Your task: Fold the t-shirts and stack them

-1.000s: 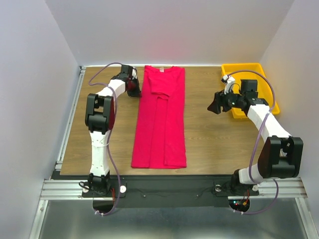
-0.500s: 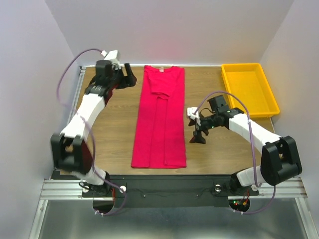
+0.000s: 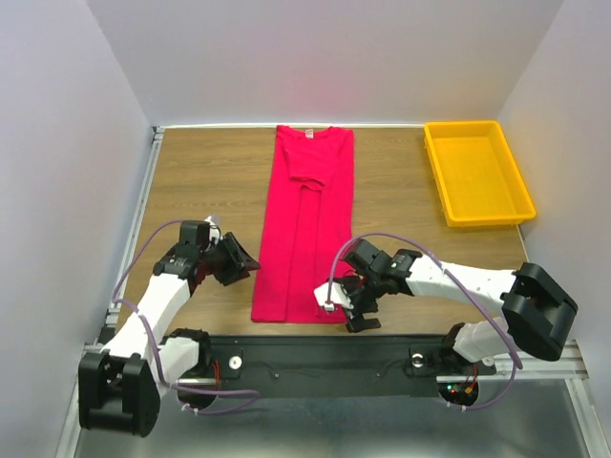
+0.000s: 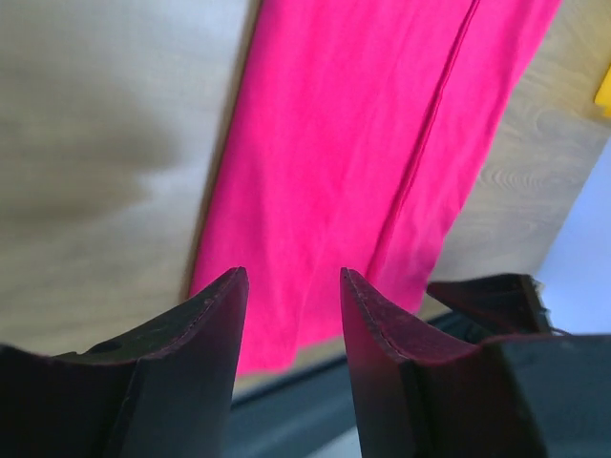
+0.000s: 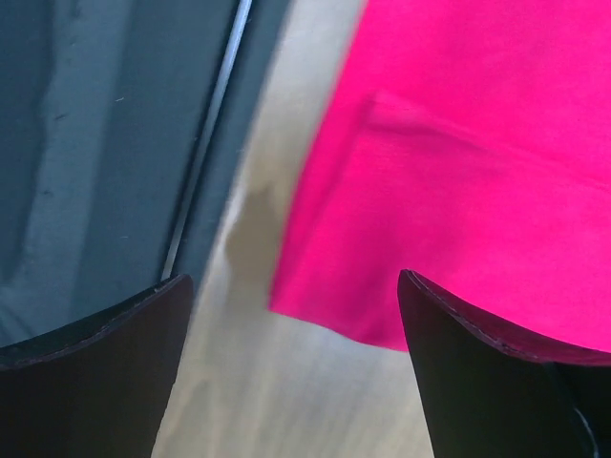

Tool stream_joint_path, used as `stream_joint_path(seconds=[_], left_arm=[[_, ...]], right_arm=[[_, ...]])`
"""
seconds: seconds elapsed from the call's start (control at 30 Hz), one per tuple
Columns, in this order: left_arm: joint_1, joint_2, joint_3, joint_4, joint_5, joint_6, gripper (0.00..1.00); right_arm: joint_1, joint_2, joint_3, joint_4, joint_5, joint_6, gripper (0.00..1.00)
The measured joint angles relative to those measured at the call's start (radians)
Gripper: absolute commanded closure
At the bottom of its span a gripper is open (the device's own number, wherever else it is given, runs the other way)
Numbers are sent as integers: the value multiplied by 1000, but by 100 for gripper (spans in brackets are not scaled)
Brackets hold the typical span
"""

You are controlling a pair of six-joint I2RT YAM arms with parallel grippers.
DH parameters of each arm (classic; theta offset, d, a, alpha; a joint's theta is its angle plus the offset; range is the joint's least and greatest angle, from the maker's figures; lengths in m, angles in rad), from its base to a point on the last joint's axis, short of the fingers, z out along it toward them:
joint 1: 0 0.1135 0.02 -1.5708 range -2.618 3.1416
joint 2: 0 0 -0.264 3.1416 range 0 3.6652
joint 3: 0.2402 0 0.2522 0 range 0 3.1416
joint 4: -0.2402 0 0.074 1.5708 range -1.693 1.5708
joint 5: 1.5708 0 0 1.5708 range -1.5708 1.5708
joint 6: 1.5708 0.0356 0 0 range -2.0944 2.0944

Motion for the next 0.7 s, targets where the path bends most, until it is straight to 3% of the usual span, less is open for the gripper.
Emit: stream_joint_path(seconds=[0.17, 0.37, 0.7], left_arm=[[-27, -86, 5, -100, -12, -69, 48], [-131, -1, 19, -237, -108, -145, 48], [-190, -1, 16, -337, -127, -189, 46]], right_arm=[[39, -2, -26, 10, 60, 44, 9], [41, -2, -27, 54, 103, 79, 11], [41, -3, -43, 95, 132, 100, 12]])
